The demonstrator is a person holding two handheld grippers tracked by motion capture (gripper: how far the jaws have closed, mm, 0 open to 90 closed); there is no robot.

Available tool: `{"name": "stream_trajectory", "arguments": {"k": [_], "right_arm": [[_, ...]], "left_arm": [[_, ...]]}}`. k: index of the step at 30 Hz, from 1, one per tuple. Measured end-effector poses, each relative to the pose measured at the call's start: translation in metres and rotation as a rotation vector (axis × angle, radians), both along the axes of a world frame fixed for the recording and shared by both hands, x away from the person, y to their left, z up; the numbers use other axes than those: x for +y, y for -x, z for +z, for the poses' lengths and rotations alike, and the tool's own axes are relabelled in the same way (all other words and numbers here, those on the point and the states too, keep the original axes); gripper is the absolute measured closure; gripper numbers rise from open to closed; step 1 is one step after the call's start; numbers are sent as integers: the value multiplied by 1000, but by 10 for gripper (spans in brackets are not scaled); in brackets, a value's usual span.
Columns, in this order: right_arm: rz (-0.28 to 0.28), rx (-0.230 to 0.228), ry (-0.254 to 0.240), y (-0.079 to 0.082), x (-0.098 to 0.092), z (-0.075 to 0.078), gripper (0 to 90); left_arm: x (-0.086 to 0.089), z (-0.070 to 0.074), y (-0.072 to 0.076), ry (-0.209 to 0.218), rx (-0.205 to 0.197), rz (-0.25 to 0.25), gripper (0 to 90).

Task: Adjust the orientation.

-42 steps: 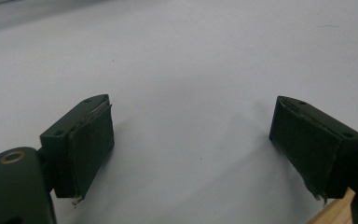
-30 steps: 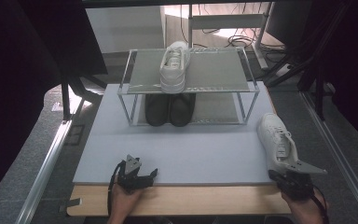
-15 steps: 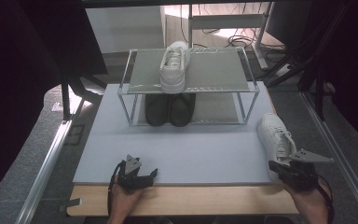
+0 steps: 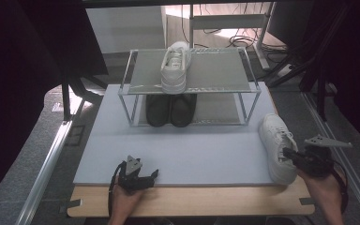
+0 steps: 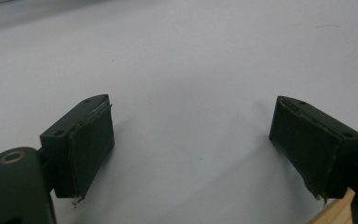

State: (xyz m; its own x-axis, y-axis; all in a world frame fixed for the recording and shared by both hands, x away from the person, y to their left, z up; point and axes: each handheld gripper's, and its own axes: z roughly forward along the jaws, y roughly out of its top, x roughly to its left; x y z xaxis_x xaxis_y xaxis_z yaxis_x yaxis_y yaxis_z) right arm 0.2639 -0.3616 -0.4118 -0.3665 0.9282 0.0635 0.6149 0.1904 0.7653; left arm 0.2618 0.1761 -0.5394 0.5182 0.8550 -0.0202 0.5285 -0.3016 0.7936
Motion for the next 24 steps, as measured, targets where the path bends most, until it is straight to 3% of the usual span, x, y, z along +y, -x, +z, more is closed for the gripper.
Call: {"name": "stream_trajectory", "arguments": {"k": [9,12,24], "right_arm": [[-88,0,3,-19,-31,-1,889],[-104,11,-20,-26,-42,-4,889],[-151,68,39,-62,-58,-30,888]], "left_arm": [[0,0,0,-1,0,1,134],[0,0,0,-1,1,2,134],[0,0,0,0,0,2,134]]}}
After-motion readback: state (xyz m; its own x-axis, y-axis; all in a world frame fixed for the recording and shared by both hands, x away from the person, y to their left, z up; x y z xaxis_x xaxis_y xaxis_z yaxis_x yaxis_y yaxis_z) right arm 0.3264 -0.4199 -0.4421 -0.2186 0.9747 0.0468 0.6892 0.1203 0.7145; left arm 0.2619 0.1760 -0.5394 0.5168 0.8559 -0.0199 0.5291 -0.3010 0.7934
